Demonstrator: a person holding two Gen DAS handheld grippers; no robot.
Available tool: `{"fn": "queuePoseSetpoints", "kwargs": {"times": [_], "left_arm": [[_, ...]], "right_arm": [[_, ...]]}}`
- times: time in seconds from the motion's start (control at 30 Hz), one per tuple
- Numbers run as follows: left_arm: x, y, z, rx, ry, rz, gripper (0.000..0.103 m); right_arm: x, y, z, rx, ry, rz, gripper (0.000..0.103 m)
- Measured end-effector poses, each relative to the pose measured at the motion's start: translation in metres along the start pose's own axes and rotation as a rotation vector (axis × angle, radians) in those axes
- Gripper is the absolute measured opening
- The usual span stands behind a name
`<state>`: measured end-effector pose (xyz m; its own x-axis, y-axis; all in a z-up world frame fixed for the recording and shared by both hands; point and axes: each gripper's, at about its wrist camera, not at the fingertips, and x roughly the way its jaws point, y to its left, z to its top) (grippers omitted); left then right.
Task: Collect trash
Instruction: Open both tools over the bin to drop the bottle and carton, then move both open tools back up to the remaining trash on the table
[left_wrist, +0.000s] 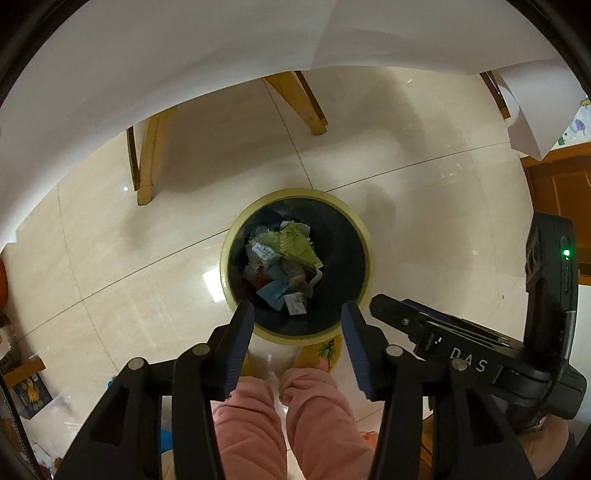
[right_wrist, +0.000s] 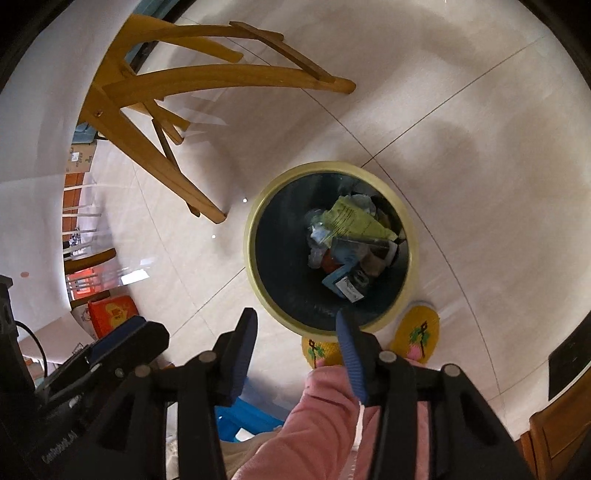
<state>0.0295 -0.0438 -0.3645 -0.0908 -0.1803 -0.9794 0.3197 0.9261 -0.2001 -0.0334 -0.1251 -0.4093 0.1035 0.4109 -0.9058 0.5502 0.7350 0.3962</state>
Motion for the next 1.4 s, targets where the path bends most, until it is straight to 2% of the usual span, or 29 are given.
{"fn": "queuePoseSetpoints", "kwargs": {"times": [0.2,0.5,0.8,0.97,1.13,1.4], "left_arm": [[-0.019,0.002,-0.004,0.017,-0.038,0.032,0.048],[-0.069,-0.003,-0.010,0.005,-0.102,0.053,0.048],[-0.162,-0.012,-0.023,-0.001,-0.175,0.061,0.048],[-0.223,-0.016,-0.024,-0.016,-0.254,0.066,0.047],[-0.283,-0.012,-0.023,-0.046,-0.377,0.082,0.048],[-0.353,0.003,-0.019,-0.115,-0.519,0.129,0.053]], "right_arm": [[-0.013,0.003,-0.011,-0.020,-0.056,-0.032,0.045],[-0.063,0.020,-0.026,-0.060,-0.176,-0.051,0.045],[-0.145,0.060,-0.042,-0.158,-0.237,-0.045,0.045],[-0.199,0.086,-0.052,-0.251,-0.279,-0.039,0.045],[-0.256,0.106,-0.059,-0.346,-0.354,-0.009,0.045],[-0.313,0.124,-0.047,-0.452,-0.475,0.020,0.045]]}}
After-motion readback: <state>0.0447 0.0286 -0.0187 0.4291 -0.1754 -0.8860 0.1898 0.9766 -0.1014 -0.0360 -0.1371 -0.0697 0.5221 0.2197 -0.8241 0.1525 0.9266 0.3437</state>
